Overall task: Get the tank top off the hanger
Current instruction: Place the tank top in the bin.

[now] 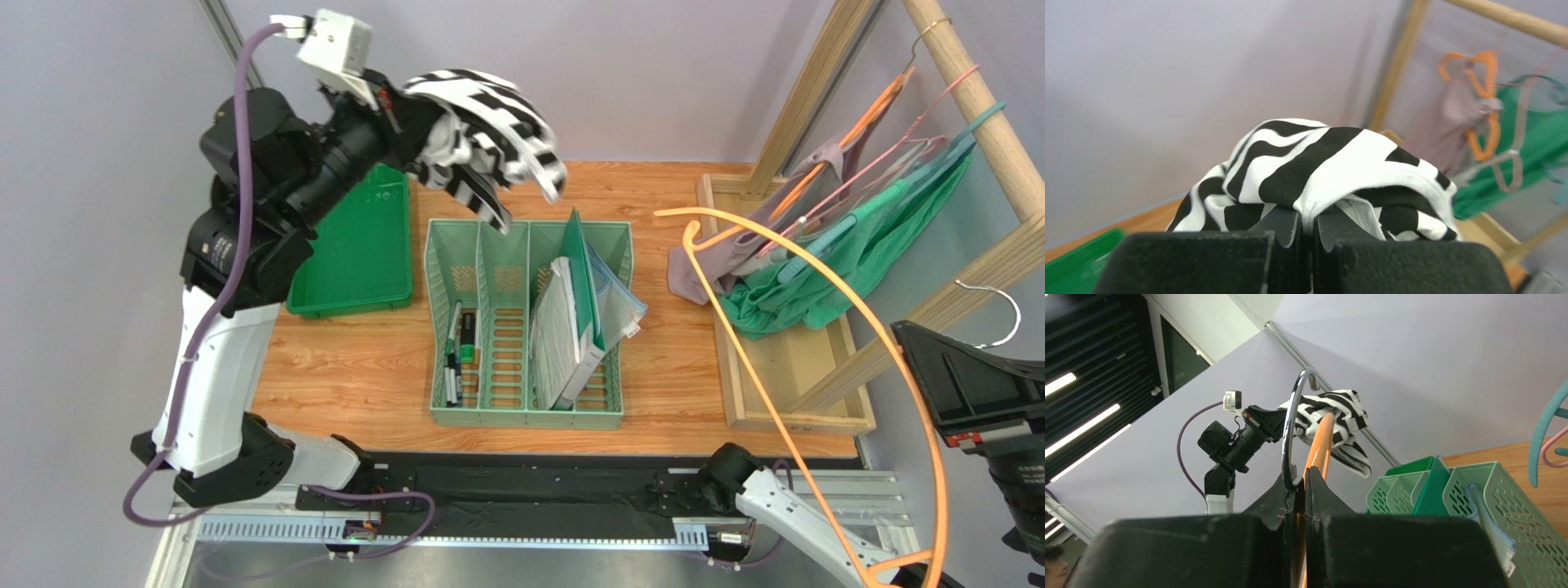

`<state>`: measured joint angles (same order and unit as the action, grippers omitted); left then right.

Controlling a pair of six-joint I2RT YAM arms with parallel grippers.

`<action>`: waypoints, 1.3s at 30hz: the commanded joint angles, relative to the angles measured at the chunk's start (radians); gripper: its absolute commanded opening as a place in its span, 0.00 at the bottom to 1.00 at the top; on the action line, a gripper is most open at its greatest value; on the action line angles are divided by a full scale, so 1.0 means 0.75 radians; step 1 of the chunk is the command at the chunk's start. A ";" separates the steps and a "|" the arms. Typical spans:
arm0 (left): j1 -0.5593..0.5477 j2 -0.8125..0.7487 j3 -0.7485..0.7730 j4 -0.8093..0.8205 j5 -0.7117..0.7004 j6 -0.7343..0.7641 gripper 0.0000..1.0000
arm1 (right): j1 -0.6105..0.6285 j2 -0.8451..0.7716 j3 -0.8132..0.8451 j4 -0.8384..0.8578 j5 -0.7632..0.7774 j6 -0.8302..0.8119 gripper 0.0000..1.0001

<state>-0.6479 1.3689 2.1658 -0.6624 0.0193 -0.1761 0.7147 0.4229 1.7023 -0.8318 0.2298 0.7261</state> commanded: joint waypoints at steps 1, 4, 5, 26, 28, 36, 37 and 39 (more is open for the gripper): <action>0.305 -0.060 -0.055 -0.064 0.060 -0.011 0.00 | -0.004 0.080 -0.012 0.050 -0.024 -0.044 0.00; 0.485 -0.050 -0.106 -0.076 0.074 -0.021 0.00 | -0.004 0.115 -0.036 0.076 -0.051 -0.058 0.00; 0.556 -0.042 -0.110 -0.092 0.081 -0.025 0.00 | -0.004 0.119 -0.044 0.090 -0.065 -0.064 0.00; 0.999 0.283 -0.431 0.079 0.085 -0.176 0.00 | -0.002 0.119 -0.085 0.101 -0.014 -0.119 0.00; 0.999 0.320 -0.460 0.096 0.058 -0.176 0.00 | -0.004 0.117 -0.089 0.099 -0.008 -0.123 0.00; 1.042 0.483 -0.562 0.204 0.007 -0.244 0.00 | -0.004 0.162 -0.098 0.125 -0.022 -0.144 0.00; 1.058 0.506 -0.560 0.190 0.017 -0.264 0.00 | -0.004 0.166 -0.106 0.135 -0.026 -0.144 0.00; 1.074 0.565 -0.552 0.157 -0.021 -0.315 0.00 | -0.004 0.170 -0.126 0.154 -0.030 -0.148 0.00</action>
<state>0.1215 1.7313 1.7519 -0.5873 0.0254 -0.3317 0.7147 0.5228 1.6146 -0.7944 0.2100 0.6331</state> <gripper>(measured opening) 0.019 0.029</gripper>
